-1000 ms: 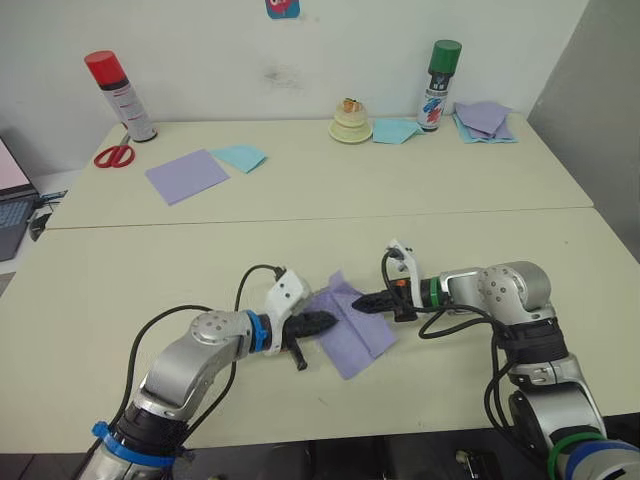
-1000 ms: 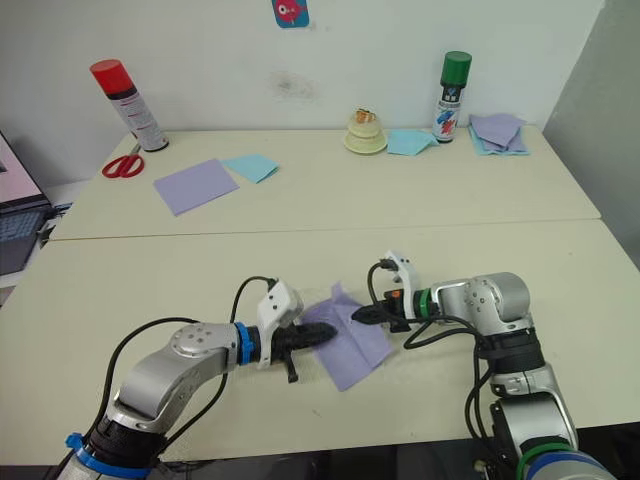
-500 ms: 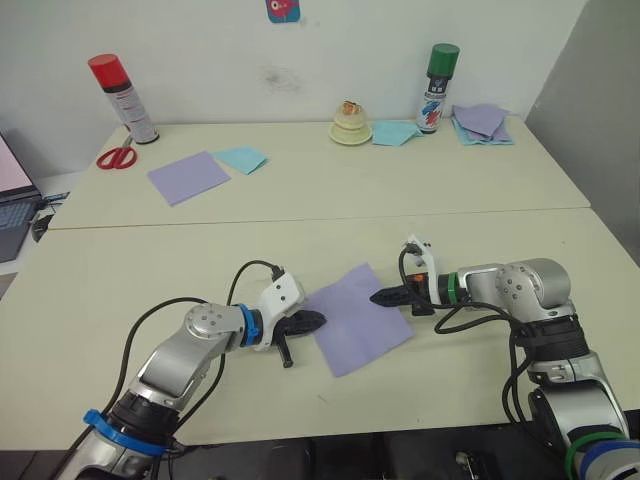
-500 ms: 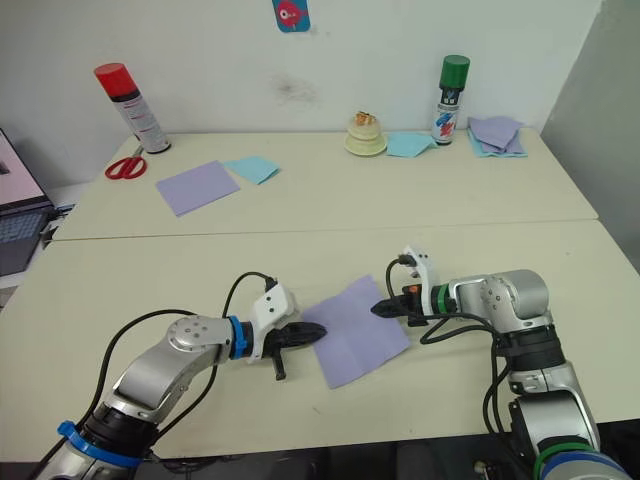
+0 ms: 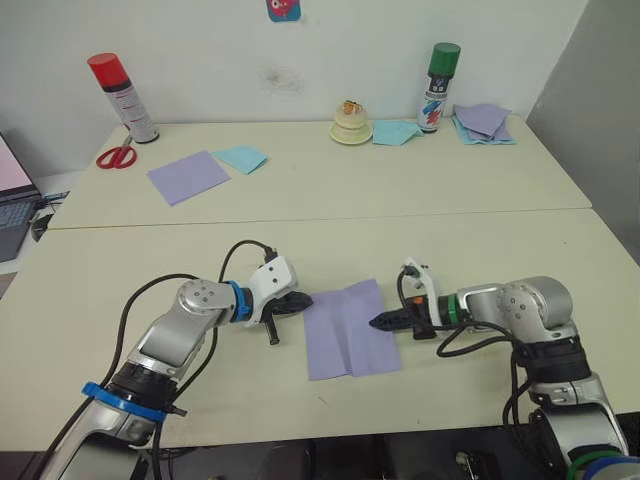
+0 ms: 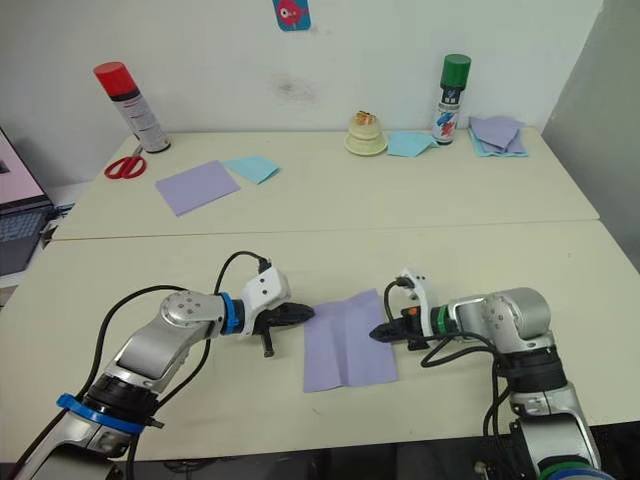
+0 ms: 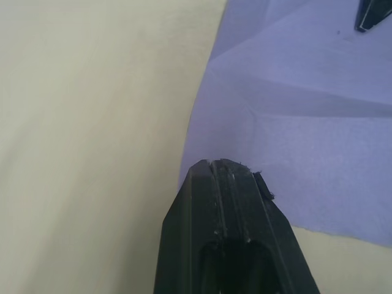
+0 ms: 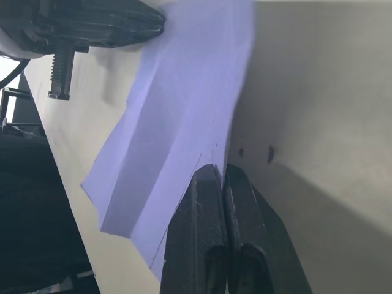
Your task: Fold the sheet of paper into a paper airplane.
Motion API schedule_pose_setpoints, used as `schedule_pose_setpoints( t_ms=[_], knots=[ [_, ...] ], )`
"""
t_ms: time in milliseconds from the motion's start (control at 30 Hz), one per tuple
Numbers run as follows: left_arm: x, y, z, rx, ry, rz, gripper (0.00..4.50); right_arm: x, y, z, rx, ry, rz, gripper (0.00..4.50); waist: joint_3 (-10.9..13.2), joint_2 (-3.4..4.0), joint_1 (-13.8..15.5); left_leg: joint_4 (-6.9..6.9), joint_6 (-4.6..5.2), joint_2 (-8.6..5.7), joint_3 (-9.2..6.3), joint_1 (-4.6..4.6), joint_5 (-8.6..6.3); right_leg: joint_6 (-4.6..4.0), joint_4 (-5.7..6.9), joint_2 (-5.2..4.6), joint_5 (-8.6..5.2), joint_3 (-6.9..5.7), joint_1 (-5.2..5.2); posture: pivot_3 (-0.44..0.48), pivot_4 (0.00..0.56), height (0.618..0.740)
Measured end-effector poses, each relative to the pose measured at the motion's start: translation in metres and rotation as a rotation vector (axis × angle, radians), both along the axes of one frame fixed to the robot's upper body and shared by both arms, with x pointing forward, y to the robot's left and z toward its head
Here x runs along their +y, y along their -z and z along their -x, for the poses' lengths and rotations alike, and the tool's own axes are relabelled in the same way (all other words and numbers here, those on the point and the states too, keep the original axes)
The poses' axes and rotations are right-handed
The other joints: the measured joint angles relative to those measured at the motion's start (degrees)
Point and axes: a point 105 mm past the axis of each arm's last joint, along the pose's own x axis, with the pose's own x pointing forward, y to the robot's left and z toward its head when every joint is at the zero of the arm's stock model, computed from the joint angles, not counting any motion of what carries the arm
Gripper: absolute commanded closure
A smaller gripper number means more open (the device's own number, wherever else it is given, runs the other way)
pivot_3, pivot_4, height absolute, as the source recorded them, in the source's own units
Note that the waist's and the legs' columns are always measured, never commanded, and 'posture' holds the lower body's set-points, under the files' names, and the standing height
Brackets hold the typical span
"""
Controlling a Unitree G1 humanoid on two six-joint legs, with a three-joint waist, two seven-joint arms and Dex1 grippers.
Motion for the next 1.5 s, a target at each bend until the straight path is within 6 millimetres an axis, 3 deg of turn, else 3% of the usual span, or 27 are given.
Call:
schedule_pose_setpoints(
  t_ms=[467, 700, 833, 933, 1000, 1067, 1200, 1333, 1500],
  knots=[
    [-0.001, -0.001, -0.002, -0.084, 0.095, -0.079, 4.5, -0.003, -0.002, 0.007, 0.028, 0.059, -0.032, 4.48, 0.0, 0.02, 0.0, 0.0, 0.0, -0.03, 0.01, 0.0, 0.0, 0.0, 0.0, 0.01, 0.0, -0.01, 0.01, 0.0, 0.15, 0.74],
    [-0.004, -0.001, -0.005, -0.097, 0.11, -0.077, 4.5, -0.014, -0.003, 0.013, -0.087, -0.022, 0.056, 2.2, 0.0, 0.03, 0.0, 0.04, 0.0, -0.08, 0.02, 0.0, 0.0, 0.11, -0.03, 0.01, -0.02, -0.04, 0.04, 0.0, 0.15, 0.74],
    [-0.004, -0.001, -0.006, -0.097, 0.107, -0.072, 4.5, -0.035, -0.021, -0.011, -0.353, -0.031, 0.111, 2.2, 0.0, 0.03, 0.0, 0.06, 0.01, -0.17, 0.09, 0.0, 0.0, 0.43, -0.05, 0.0, -0.09, -0.02, 0.06, 0.0, 0.15, 0.74],
    [-0.002, -0.001, -0.008, -0.096, 0.097, -0.072, 4.5, -0.027, -0.054, -0.031, -0.612, -0.063, 0.041, 2.2, 0.0, 0.03, -0.2, 0.05, 0.01, -0.07, 0.13, 0.05, 0.01, 0.45, -0.03, 0.02, -0.09, 0.0, 0.06, 0.0, 0.15, 0.74],
    [-0.001, -0.001, -0.008, -0.097, 0.097, -0.071, 4.5, -0.009, -0.076, -0.032, -0.735, -0.119, -0.067, 2.56, 0.0, 0.02, -0.2, 0.04, 0.01, 0.02, 0.08, 0.05, 0.01, 0.39, -0.02, 0.03, -0.05, -0.05, 0.07, 0.0, 0.15, 0.74],
    [-0.002, -0.001, -0.008, -0.102, 0.104, -0.07, 4.5, 0.007, -0.081, -0.025, -0.795, -0.198, -0.14, 3.11, 0.0, 0.02, -0.1, 0.04, 0.0, 0.06, 0.03, 0.03, 0.01, 0.17, -0.02, 0.18, 0.08, -0.08, 0.07, 0.0, 0.15, 0.74],
    [-0.002, -0.001, -0.008, -0.104, 0.108, -0.069, 4.5, 0.038, -0.052, -0.008, -0.824, -0.346, -0.155, 4.48, 0.0, 0.0, 0.0, 0.04, 0.0, 0.06, 0.0, 0.03, 0.01, 0.16, -0.03, 0.19, 0.08, -0.01, 0.05, 0.0, 0.15, 0.74],
    [-0.002, -0.001, -0.008, -0.103, 0.107, -0.069, 4.5, 0.053, -0.006, -0.002, -0.779, -0.408, -0.076, 4.48, 0.0, 0.0, 0.0, 0.07, -0.01, 0.04, 0.02, 0.02, 0.01, 0.15, -0.04, 0.19, 0.09, 0.03, 0.03, 0.0, 0.15, 0.74],
    [-0.001, -0.003, -0.008, -0.082, 0.081, -0.056, 4.5, 0.046, 0.021, -0.009, -0.836, -0.421, 0.054, 4.48, 0.0, 0.0, 0.0, 0.07, -0.01, 0.06, 0.03, 0.05, 0.01, 0.15, 0.0, 0.24, 0.09, 0.04, 0.02, 0.0, 0.15, 0.74]
  ],
)
